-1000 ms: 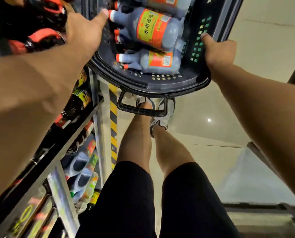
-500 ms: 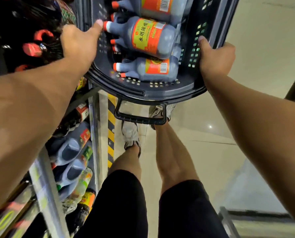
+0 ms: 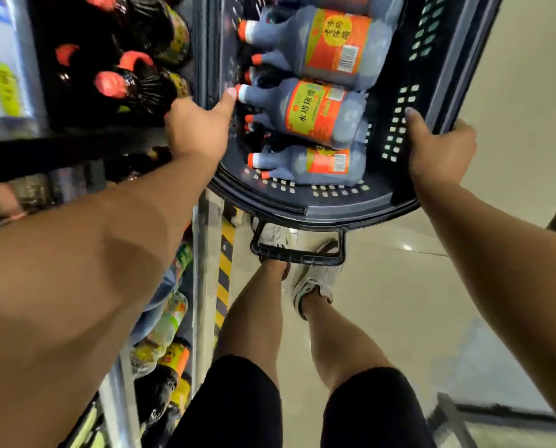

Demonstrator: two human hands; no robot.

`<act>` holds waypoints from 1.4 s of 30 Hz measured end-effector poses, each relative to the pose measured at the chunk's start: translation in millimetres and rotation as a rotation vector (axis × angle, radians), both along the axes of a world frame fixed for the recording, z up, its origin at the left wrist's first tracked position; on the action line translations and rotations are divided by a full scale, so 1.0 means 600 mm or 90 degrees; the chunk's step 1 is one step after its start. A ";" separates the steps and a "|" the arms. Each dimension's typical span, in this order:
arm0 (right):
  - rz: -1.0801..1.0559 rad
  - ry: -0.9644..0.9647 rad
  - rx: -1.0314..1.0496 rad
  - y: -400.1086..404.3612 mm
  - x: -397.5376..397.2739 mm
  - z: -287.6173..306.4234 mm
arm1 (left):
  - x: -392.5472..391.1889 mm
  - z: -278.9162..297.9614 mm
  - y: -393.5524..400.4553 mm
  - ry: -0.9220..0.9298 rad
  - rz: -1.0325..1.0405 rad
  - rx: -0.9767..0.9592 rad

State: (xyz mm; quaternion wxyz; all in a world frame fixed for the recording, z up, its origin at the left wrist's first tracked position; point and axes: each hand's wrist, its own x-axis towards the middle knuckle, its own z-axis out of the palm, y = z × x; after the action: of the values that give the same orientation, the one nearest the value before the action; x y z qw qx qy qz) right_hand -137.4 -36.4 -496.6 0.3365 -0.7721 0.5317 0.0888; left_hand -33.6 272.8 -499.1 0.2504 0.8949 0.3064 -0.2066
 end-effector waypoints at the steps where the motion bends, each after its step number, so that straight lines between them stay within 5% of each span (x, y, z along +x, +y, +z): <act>1: -0.004 -0.002 0.004 0.007 -0.014 0.000 | -0.017 0.002 0.007 0.001 -0.001 0.013; 20: -0.005 -0.021 0.092 0.093 -0.288 -0.009 | -0.287 -0.003 0.099 -0.038 0.021 -0.014; 42: -0.166 0.089 0.225 0.234 -0.567 0.034 | -0.535 0.043 0.209 0.137 -0.023 -0.028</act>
State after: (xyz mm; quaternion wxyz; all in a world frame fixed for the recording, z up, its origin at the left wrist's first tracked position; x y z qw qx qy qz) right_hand -477.4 103.7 -476.1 0.4375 -0.6182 0.6250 0.1892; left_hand -354.9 398.2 -473.4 0.2321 0.8672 0.3105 -0.3125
